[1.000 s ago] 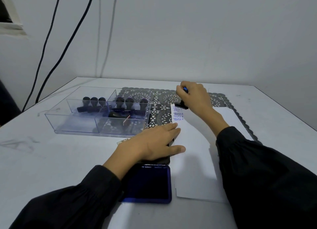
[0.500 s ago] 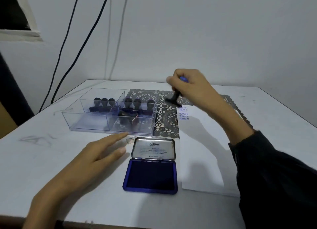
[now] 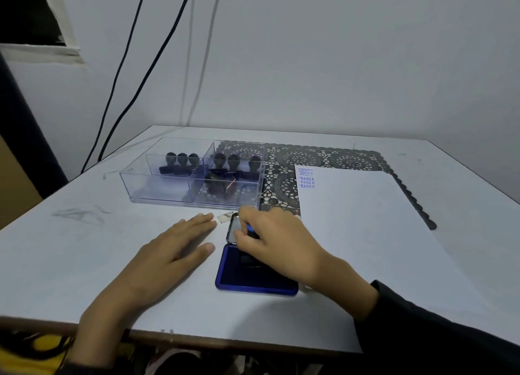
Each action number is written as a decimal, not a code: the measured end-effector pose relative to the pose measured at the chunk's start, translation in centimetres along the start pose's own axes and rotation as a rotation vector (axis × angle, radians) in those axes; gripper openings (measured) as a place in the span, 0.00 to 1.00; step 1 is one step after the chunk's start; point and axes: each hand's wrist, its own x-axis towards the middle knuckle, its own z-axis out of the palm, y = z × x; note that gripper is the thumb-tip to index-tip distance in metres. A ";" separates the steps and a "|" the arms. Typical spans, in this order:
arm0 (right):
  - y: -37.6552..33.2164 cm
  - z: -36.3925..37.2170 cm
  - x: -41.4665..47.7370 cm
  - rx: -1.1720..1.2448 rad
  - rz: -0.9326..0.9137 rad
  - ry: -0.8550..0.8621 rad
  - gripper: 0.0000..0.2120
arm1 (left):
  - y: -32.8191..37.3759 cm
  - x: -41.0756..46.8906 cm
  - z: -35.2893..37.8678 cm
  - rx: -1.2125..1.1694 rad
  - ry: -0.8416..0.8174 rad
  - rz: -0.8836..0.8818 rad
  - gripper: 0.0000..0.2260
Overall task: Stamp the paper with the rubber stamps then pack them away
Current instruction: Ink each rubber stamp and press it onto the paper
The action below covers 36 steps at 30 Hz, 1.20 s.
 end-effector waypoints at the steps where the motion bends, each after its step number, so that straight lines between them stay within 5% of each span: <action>1: 0.0 0.2 0.0 0.018 -0.003 0.019 0.10 | 0.0 0.0 0.0 0.003 -0.001 0.001 0.31; 17: -0.2 1.4 -1.4 -0.066 -0.093 0.219 0.11 | 0.2 0.3 0.0 -0.055 0.018 0.031 0.23; 25: 1.7 -3.3 0.7 0.278 0.053 0.128 0.14 | 4.2 2.0 -1.7 -0.161 0.097 0.199 0.20; 30: 6.7 -9.0 3.6 0.234 0.192 0.280 0.16 | 8.0 4.5 -1.5 -0.113 -0.028 0.317 0.18; 36: 12.8 -7.2 6.6 0.050 0.325 0.335 0.21 | 11.2 9.7 1.1 0.179 -0.286 0.403 0.21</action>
